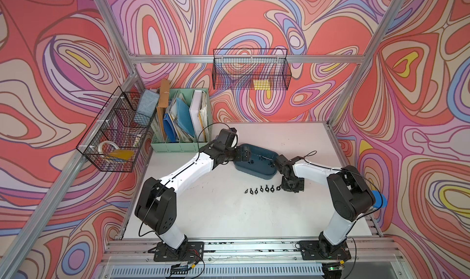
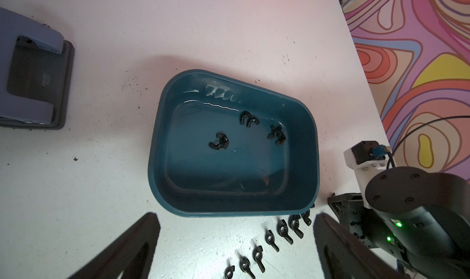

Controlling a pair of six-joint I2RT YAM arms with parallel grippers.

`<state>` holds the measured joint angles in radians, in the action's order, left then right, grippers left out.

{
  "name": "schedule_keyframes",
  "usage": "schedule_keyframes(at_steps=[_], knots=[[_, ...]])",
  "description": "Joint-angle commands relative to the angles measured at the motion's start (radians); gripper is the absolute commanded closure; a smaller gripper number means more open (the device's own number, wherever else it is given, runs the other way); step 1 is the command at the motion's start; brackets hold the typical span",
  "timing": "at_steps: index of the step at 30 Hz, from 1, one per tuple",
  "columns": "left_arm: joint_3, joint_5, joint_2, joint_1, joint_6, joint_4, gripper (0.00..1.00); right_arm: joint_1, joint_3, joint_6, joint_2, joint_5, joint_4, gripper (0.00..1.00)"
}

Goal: Take out the wing nut from the storage box
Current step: Place the wing nut at the center of the board.

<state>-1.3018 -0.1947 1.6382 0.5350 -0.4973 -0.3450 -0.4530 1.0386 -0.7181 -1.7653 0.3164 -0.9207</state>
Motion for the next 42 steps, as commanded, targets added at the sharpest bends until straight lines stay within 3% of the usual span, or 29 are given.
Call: schedule_keyframes(at_steps=[1, 7, 22, 29, 32, 36, 42], knots=[[0.017, 0.01, -0.033, -0.005, 0.005, -0.004, 0.01, -0.01, 0.006, -0.005, -0.019, -0.006, 0.017, 0.91], [0.024, 0.002, -0.036, -0.005, 0.003, 0.002, 0.01, -0.018, 0.012, 0.007, -0.024, 0.039, -0.014, 1.0], [0.033, 0.005, -0.044, -0.006, 0.002, 0.004, 0.01, -0.047, 0.037, 0.054, -0.103, 0.168, -0.084, 1.0], [0.03, 0.004, -0.046, -0.005, 0.0, 0.0, 0.01, -0.063, 0.049, 0.03, -0.117, 0.086, -0.034, 1.0], [0.029, 0.004, -0.045, -0.006, 0.001, -0.001, 0.01, -0.07, 0.044, 0.02, -0.124, 0.049, -0.012, 0.92], [0.026, 0.0, -0.043, -0.005, -0.001, -0.002, 0.01, -0.081, 0.041, 0.008, -0.137, 0.025, 0.006, 0.91], [0.029, 0.0, -0.043, -0.004, -0.003, -0.003, 0.01, -0.092, 0.049, 0.002, -0.143, 0.019, 0.009, 0.82]])
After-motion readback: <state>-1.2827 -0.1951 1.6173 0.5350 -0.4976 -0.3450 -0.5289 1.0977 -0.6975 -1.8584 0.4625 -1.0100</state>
